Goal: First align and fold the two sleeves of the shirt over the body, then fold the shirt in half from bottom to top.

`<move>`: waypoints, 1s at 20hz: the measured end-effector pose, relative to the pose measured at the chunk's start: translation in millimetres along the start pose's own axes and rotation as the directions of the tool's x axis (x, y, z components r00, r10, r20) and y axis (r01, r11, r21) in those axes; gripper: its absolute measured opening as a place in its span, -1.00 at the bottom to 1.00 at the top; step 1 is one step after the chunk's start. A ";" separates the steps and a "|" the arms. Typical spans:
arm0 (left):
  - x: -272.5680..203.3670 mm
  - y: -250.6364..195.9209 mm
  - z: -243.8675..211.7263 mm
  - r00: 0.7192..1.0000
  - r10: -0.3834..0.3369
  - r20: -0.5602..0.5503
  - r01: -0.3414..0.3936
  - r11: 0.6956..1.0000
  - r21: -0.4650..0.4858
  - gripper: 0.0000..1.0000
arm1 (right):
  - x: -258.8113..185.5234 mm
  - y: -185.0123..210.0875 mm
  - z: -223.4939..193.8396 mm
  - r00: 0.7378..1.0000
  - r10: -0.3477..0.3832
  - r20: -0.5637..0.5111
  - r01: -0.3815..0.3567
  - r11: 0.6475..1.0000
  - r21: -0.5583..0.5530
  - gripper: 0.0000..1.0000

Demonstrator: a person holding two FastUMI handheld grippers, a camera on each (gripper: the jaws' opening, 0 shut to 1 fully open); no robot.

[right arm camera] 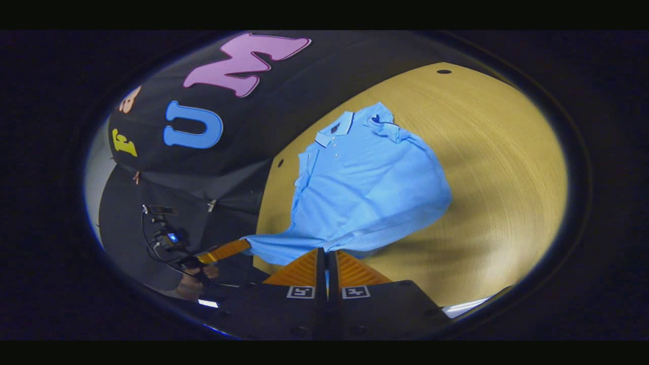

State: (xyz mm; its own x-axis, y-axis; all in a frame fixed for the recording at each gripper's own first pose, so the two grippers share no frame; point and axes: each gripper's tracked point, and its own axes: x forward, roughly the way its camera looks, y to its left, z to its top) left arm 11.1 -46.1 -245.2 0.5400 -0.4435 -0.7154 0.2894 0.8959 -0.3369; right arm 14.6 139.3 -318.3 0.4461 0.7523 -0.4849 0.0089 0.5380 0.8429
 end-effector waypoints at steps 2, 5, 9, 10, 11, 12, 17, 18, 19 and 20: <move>1.3 -3.5 19.8 0.999 0.002 0.032 -0.003 1.000 0.027 -0.88 | 2.9 10.0 28.2 0.999 0.023 0.045 -0.022 0.999 -0.027 -0.91; 9.3 -2.6 61.4 0.996 0.006 0.089 -0.007 1.000 0.017 -0.87 | 5.1 25.3 74.4 0.992 0.049 0.114 -0.037 0.994 -0.105 -1.00; 30.1 14.9 128.6 0.984 0.046 0.170 -0.051 0.998 0.027 -0.88 | 18.0 45.0 155.0 0.981 0.072 0.178 -0.036 0.980 -0.198 -1.00; 36.6 18.6 147.9 0.981 0.050 0.188 -0.055 0.998 0.021 -0.88 | 22.7 49.8 174.5 0.979 0.079 0.190 -0.038 0.976 -0.213 -0.92; 44.8 18.8 164.5 0.978 0.042 0.205 -0.043 0.999 -0.002 -0.78 | 30.6 54.9 196.0 0.975 0.089 0.203 -0.041 0.973 -0.228 -0.91; 53.4 21.7 181.4 0.975 0.046 0.219 -0.041 0.999 -0.026 -0.80 | 40.1 57.1 217.6 0.973 0.088 0.215 -0.033 0.968 -0.247 -0.91; 122.2 52.5 249.6 0.963 0.123 0.242 -0.115 0.992 -0.045 -0.88 | 93.6 34.3 306.2 0.968 0.053 0.243 0.018 0.959 -0.282 -0.92; 138.6 59.6 262.5 0.959 0.140 0.246 -0.132 0.990 -0.049 -0.88 | 104.9 26.1 319.3 0.969 0.041 0.244 0.032 0.958 -0.286 -1.00; 156.9 68.6 273.5 0.956 0.156 0.249 -0.149 0.988 -0.048 -0.88 | 117.6 14.4 332.3 0.969 0.021 0.246 0.054 0.955 -0.292 -1.00; 173.0 80.2 278.9 0.952 0.181 0.245 -0.172 0.983 -0.060 -0.88 | 130.9 2.7 344.0 0.968 0.005 0.249 0.071 0.953 -0.296 -1.00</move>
State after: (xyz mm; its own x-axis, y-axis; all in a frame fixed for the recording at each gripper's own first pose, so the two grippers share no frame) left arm 348.1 -58.0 -225.2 0.7605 -0.2660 -0.5923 0.1444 0.9587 -0.2451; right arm 380.8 108.4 -299.3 0.6552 0.6363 -0.4071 -0.2245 0.6786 0.6994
